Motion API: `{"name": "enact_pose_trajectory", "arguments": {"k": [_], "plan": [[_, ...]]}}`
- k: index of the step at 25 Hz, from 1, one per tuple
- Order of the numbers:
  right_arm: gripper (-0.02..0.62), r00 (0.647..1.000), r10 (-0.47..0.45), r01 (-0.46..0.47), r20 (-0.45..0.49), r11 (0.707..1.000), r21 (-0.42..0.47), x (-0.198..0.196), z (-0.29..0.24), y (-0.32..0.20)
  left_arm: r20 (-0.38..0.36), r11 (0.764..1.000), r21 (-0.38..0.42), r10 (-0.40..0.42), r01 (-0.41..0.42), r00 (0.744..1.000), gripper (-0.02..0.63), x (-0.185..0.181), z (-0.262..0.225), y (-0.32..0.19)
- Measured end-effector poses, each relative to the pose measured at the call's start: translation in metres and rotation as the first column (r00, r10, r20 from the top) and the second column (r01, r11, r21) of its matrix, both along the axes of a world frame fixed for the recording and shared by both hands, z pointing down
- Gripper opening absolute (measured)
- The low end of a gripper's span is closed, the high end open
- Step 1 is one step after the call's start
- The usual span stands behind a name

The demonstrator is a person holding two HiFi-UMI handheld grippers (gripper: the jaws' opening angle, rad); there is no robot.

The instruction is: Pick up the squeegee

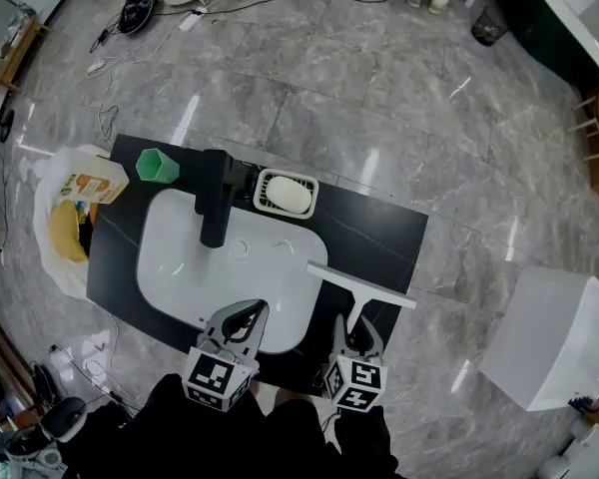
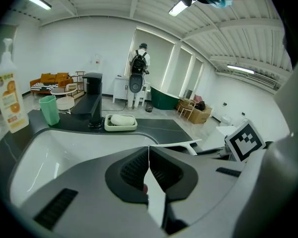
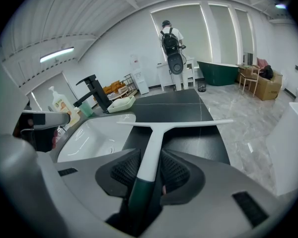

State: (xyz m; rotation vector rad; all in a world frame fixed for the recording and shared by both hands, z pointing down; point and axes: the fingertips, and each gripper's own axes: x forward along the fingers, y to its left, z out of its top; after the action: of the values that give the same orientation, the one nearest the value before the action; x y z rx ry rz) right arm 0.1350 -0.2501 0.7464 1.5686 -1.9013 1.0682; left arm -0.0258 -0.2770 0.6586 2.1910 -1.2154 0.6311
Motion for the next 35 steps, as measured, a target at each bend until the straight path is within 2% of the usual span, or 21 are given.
{"name": "enact_pose_trajectory", "arguments": {"k": [14,23,35], "plan": [[0.103,0.997,0.073,-0.073,0.007,0.997,-0.005,0.011,0.000,-0.001,-0.003,1.000,0.005,-0.006,0.006,1.000,0.025,-0.001,-0.002,0.006],[0.101,0.998,0.067,-0.067,0.003,0.998,0.013,0.009,-0.010,0.003,-0.005,1.000,0.024,-0.008,0.008,1.000,0.025,-0.002,-0.012,0.013],[0.101,0.998,0.065,-0.064,-0.012,0.993,0.099,-0.001,-0.059,0.006,-0.023,0.995,0.101,-0.010,0.012,1.000,0.025,-0.017,-0.054,0.026]]}}
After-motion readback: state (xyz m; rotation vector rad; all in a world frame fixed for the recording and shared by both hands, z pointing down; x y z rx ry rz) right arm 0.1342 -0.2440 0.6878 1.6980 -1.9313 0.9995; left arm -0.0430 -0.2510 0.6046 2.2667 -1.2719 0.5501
